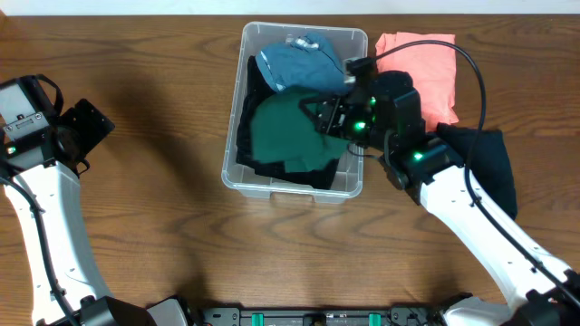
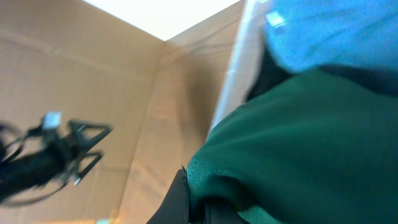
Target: Pack container
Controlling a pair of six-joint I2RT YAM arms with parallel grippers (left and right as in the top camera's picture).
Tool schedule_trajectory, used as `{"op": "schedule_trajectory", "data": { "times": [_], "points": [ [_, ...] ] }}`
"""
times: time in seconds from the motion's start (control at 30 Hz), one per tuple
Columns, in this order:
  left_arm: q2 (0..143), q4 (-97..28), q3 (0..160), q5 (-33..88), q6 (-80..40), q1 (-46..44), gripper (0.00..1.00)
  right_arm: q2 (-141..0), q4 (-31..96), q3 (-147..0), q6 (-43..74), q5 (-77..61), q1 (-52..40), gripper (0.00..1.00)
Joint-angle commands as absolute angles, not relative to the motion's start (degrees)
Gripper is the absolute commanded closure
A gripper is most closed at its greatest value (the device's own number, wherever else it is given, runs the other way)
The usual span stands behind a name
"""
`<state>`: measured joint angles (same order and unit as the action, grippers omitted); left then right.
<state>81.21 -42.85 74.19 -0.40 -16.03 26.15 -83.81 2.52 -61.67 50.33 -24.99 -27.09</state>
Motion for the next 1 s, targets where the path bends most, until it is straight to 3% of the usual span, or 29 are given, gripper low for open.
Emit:
{"op": "schedule_trajectory", "data": {
  "times": [0.0, 0.33, 0.63, 0.7, 0.8, 0.83, 0.97],
  "points": [
    [80.49, -42.85, 74.70, -0.69, -15.07, 26.46, 0.02, -85.49, -0.03, -58.98, 50.74, -23.09, -25.47, 0.99],
    [80.49, -42.85, 74.70, -0.69, -15.05, 26.46, 0.02, -89.03, -6.31, -57.41, 49.21, -23.49, -25.15, 0.99],
    [80.49, -42.85, 74.70, -0.69, -15.05, 26.46, 0.02, -89.06, -6.72, -57.41, 43.00, -15.84, -24.12, 0.99],
    [80.49, -42.85, 74.70, -0.69, -15.05, 26.46, 0.02, -89.06, -6.50, -57.41, 41.80, -15.86, -23.90, 0.85],
    [80.49, -42.85, 74.70, -0.69, -15.05, 26.46, 0.02, -89.06, -6.26, -57.41, 39.48, -16.36, -23.90, 0.39],
    [80.49, -42.85, 74.70, -0.69, -15.05, 26.46, 0.02, -89.06, -6.00, -57.41, 38.87, -16.36, -23.90, 0.31],
    [80.49, -42.85, 74.70, -0.69, -15.05, 26.46, 0.02, -89.03, -4.03, -57.41, 33.56, -15.90, -22.68, 0.20]
  ]
}}
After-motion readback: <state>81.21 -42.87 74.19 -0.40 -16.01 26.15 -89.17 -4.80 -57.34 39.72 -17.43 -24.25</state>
